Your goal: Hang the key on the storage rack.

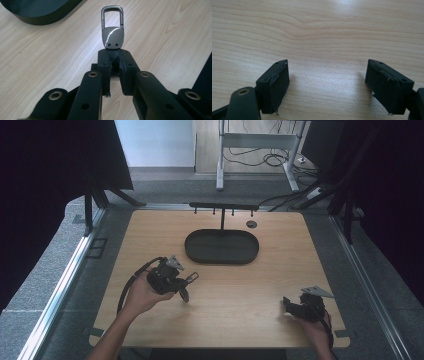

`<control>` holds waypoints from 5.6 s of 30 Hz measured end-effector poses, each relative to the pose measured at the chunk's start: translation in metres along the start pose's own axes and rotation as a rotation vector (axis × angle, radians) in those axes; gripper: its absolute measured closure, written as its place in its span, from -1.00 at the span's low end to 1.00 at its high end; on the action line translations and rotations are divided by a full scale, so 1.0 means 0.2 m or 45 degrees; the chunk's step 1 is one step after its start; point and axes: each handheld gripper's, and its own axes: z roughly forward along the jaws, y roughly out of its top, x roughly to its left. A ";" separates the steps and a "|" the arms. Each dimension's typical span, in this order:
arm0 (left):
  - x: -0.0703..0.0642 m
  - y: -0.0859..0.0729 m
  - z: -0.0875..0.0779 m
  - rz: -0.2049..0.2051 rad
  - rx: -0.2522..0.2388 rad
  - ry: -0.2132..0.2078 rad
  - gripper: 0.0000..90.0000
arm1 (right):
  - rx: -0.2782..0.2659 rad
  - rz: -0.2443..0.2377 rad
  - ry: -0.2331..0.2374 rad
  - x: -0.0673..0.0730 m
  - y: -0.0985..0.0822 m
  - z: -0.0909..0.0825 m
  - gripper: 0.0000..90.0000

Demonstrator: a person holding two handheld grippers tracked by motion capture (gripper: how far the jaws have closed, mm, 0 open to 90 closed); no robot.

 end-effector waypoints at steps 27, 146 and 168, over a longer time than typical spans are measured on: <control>0.07 0.03 -0.03 -0.041 -0.015 0.021 0.81 | 0.000 -0.003 0.000 0.00 0.00 0.00 -0.57; 0.48 0.47 -0.08 -0.215 -0.008 0.159 0.81 | 0.005 0.010 -0.021 0.00 0.01 0.01 -0.61; 0.51 0.57 -0.12 -0.216 -0.028 0.183 0.81 | 0.004 0.018 -0.031 0.01 0.01 0.01 -0.62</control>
